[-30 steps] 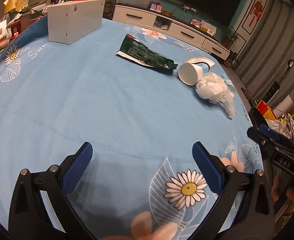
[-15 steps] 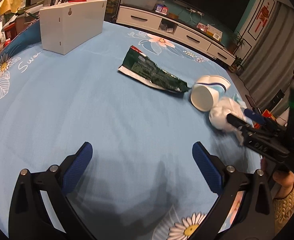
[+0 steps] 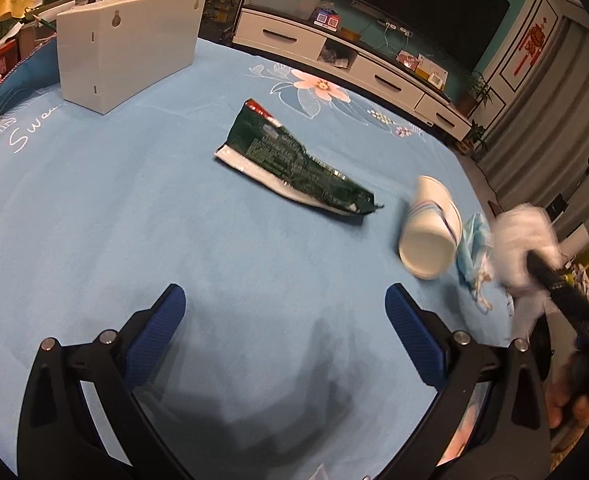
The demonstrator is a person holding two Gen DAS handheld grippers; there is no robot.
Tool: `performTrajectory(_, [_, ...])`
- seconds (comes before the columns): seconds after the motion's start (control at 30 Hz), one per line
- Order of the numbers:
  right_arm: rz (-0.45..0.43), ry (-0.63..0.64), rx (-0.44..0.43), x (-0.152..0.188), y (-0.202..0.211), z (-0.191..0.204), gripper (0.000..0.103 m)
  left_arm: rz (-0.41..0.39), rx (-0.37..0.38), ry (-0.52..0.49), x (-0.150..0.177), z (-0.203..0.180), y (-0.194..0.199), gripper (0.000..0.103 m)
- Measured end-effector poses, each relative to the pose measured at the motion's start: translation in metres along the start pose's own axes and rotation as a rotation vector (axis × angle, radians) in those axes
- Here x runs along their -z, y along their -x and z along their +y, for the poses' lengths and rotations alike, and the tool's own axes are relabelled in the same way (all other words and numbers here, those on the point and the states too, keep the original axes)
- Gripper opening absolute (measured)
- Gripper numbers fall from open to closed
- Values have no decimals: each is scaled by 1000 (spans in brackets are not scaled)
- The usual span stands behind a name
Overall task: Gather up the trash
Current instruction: 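Grasp the clear plastic bag with the right tool while the left tool grasps the green wrapper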
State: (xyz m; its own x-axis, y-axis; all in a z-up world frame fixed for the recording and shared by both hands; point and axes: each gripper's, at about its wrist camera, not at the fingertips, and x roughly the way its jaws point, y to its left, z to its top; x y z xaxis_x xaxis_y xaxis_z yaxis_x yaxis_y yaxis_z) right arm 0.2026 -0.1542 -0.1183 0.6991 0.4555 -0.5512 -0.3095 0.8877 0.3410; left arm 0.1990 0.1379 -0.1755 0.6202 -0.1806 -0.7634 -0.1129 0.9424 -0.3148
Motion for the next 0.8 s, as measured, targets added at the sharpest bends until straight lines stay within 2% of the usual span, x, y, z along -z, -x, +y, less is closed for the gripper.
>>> performTrajectory(0.07, [-16, 11, 38, -3, 5, -1, 22, -3, -1, 20, -8, -2, -6, 100])
performTrajectory(0.3, [-7, 25, 4, 5, 1, 5, 22, -25, -20, 105, -46, -13, -33, 100])
performTrajectory(0.37, [-5, 31, -5, 5, -2, 6, 22, -32, -46, 108, -57, -20, -42, 96])
performTrajectory(0.43, [-5, 36, -6, 5, -5, 7, 22, -32, -67, 112, -66, -26, -52, 86])
performTrajectory(0.53, [-7, 41, -17, 6, -5, 7, 22, -5, -148, 106, -76, -29, -73, 71])
performTrajectory(0.6, [-7, 44, -17, 7, -5, 7, 22, 20, -165, 113, -78, -26, -84, 46])
performTrajectory(0.63, [-6, 41, -17, 7, -5, 5, 22, 31, -173, 104, -78, -25, -89, 40])
performTrajectory(0.7, [-5, 28, -11, 7, -6, 2, 22, 17, -163, 97, -76, -23, -88, 17])
performTrajectory(0.8, [-3, 10, -9, 8, -3, -1, 22, -8, -129, 68, -71, -22, -77, 15])
